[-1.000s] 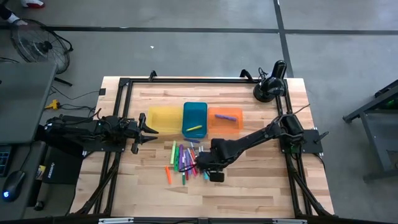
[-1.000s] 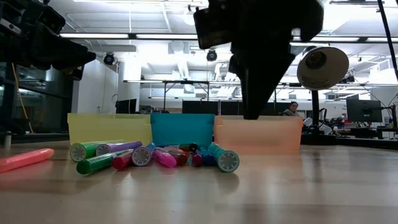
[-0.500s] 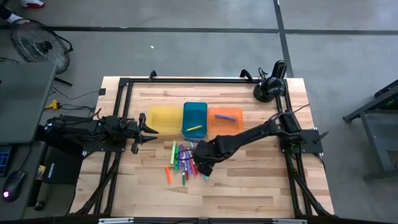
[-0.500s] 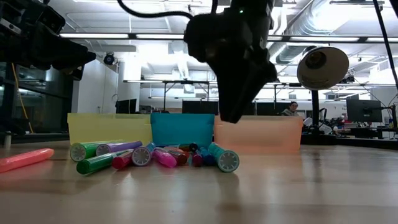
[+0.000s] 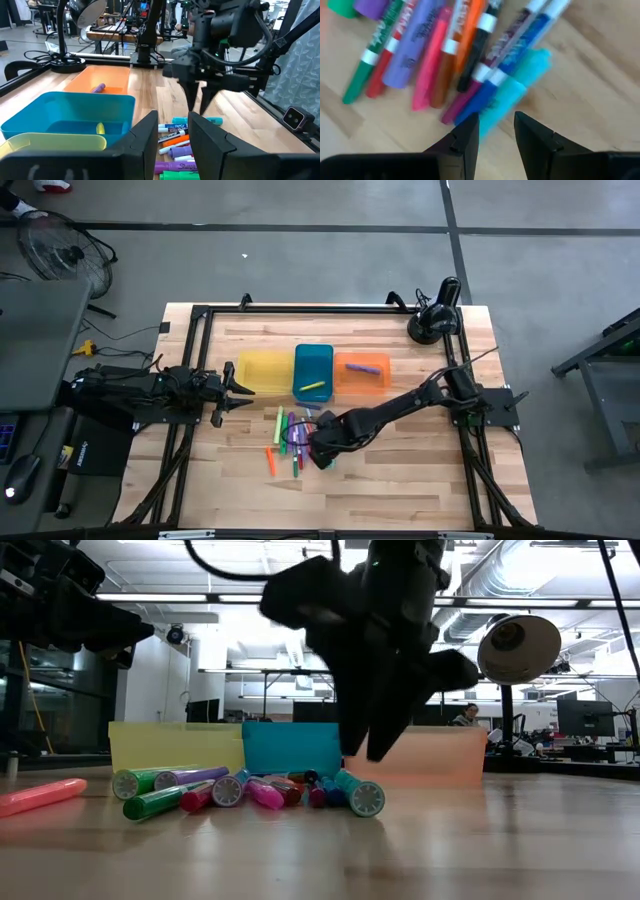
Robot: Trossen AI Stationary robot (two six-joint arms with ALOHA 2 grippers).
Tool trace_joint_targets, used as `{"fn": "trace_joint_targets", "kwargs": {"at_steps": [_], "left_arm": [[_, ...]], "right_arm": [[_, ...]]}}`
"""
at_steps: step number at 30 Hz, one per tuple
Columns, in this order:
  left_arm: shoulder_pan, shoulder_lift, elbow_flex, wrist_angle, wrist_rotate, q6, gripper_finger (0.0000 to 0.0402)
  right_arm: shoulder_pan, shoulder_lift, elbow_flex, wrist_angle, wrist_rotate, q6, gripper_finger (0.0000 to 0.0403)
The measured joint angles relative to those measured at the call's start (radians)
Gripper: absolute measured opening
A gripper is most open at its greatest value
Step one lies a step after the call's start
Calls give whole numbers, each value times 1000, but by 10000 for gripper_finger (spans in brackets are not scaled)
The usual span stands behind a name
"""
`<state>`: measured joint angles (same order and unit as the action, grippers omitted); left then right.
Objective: Pick & Place Markers
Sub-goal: Put the light blue highlighter pen into the orange bin
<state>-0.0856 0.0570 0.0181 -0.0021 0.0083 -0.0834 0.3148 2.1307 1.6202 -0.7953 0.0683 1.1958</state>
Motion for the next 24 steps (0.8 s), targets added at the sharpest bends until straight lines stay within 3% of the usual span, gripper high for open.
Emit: {"fn": "trace_joint_targets", "kwargs": {"at_steps": [10,24], "left_arm": [[0,0,0,0,0,0,104],[0,0,0,0,0,0,104]], "right_arm": [[11,44,0,35,6,64,113],[15,50,2,-116,-15,-14,113]]}}
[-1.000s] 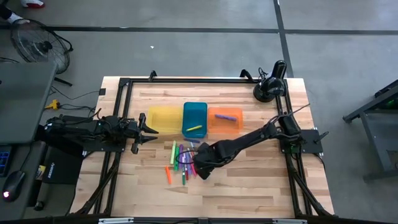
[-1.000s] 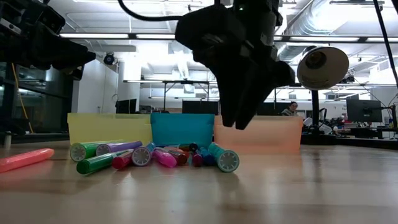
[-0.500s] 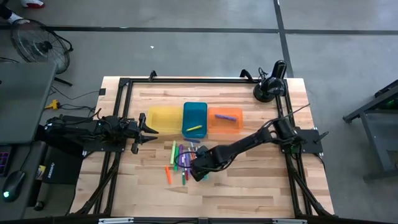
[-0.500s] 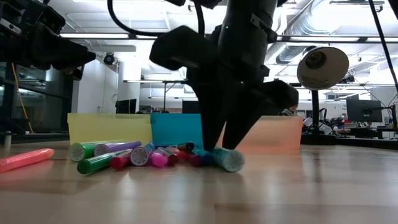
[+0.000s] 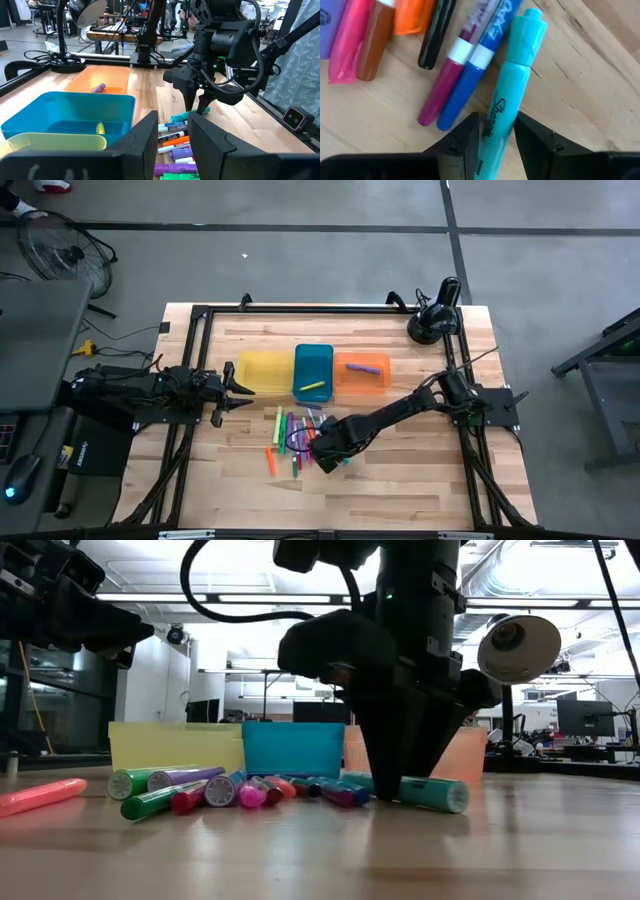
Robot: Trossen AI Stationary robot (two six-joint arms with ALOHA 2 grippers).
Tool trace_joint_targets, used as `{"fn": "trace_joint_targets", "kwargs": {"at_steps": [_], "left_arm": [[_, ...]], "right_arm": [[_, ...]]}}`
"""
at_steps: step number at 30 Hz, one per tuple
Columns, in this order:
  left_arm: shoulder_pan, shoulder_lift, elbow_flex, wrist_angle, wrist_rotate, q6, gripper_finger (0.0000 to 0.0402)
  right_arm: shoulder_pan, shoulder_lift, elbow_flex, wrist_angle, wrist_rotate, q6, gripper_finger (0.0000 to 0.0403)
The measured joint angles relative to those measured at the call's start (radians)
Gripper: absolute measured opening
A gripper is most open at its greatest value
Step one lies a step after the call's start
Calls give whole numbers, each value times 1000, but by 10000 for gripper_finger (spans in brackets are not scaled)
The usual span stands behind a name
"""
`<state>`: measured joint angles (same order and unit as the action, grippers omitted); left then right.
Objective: Pick & Place Markers
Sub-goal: Put the light blue highlighter pen into the orange bin
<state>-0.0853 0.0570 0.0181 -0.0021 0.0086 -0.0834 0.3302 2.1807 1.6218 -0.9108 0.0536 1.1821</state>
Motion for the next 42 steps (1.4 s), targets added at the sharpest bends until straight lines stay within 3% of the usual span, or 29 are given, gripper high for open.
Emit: {"fn": "trace_joint_targets", "kwargs": {"at_steps": [20,29,42], "left_arm": [[0,0,0,0,0,0,104],[0,0,0,0,0,0,104],[0,0,0,0,0,0,104]], "right_arm": [[0,0,-3,3,3,-207,113],[-3,-75,-238,303,-68,-184,113],[9,-64,-201,225,-20,-261,113]]}}
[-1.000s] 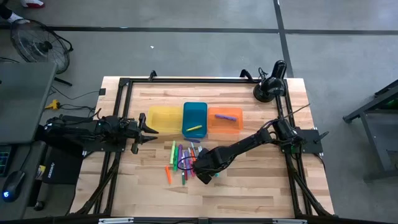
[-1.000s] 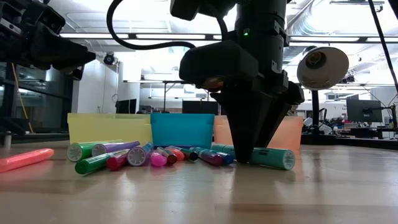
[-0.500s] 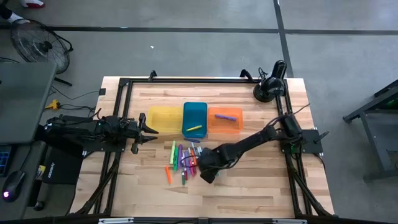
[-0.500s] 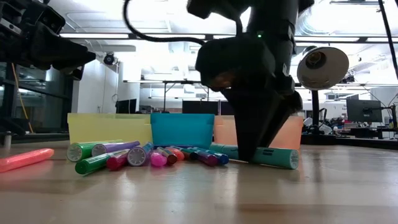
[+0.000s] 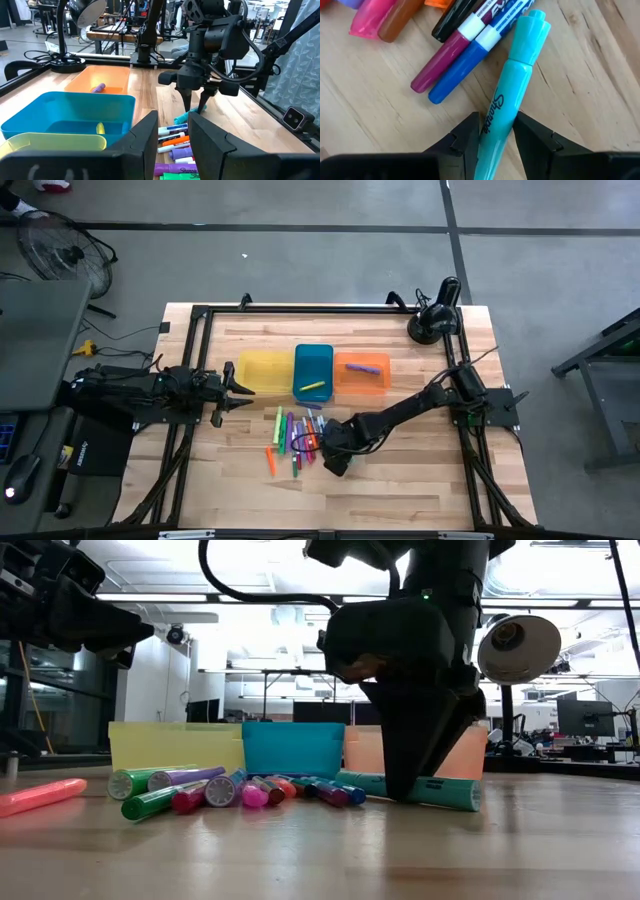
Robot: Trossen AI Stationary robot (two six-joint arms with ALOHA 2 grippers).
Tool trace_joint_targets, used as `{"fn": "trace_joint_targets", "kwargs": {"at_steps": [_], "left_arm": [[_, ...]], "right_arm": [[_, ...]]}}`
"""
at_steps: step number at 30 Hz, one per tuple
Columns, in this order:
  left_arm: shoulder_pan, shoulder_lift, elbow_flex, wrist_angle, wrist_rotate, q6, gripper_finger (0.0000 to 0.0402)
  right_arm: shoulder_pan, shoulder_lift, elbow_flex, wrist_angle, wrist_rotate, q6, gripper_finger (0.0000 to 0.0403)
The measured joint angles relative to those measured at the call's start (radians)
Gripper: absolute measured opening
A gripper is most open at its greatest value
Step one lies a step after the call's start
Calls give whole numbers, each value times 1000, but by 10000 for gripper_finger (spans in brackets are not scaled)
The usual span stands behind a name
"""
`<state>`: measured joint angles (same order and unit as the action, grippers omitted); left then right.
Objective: Pick & Place Markers
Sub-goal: Put the light blue highlighter pen into the orange bin
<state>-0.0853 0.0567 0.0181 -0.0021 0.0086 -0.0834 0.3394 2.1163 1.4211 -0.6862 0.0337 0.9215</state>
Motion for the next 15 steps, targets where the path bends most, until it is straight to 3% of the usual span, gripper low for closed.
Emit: {"fn": "trace_joint_targets", "kwargs": {"at_steps": [15], "left_arm": [[0,0,0,0,0,0,104]], "right_arm": [[26,48,77,-88,29,-55,113]]}}
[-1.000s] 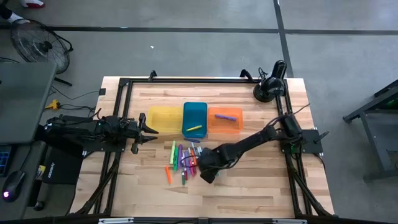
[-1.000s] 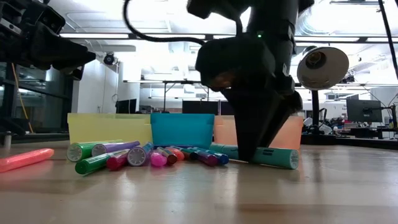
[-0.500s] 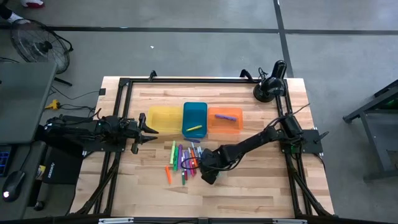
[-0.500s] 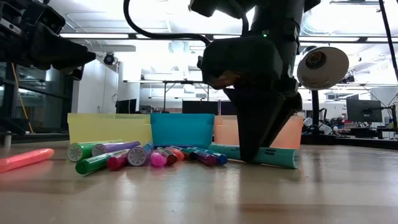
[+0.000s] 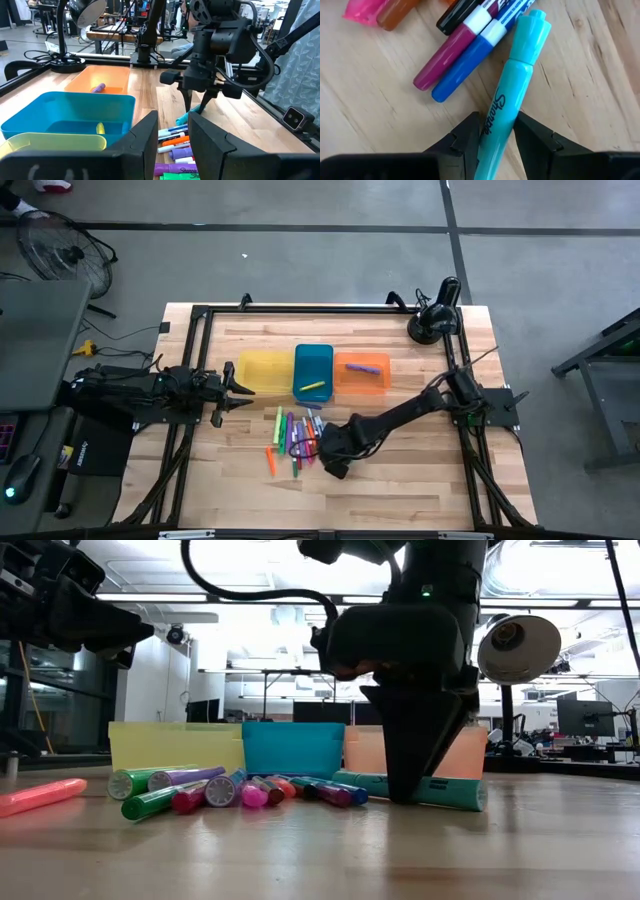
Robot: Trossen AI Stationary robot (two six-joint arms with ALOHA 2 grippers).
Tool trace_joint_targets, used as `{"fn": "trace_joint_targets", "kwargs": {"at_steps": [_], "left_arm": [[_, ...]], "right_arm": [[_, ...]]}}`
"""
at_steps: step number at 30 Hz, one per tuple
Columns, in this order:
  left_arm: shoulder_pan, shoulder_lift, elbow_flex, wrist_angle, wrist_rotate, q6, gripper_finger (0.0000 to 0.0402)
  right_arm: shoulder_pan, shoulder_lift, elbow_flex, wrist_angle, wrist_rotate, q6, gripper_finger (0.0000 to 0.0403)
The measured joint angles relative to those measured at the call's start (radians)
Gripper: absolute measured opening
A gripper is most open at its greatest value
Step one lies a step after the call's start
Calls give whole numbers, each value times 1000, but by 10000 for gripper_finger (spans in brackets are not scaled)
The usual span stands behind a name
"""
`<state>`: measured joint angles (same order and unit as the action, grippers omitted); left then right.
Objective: Pick & Place Markers
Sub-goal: Put the light blue highlighter pen into the orange bin
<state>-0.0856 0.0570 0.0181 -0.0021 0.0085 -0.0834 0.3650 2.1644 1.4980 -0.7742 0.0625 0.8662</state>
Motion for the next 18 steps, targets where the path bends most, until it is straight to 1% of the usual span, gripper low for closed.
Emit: {"fn": "trace_joint_targets", "kwargs": {"at_steps": [6,14,18], "left_arm": [[0,0,0,0,0,0,104],[0,0,0,0,0,0,104],[0,0,0,0,0,0,104]], "right_arm": [[1,39,59,-64,-1,-33,105],[0,41,62,-73,7,-38,69],[1,37,61,-75,27,-38,64]]}}
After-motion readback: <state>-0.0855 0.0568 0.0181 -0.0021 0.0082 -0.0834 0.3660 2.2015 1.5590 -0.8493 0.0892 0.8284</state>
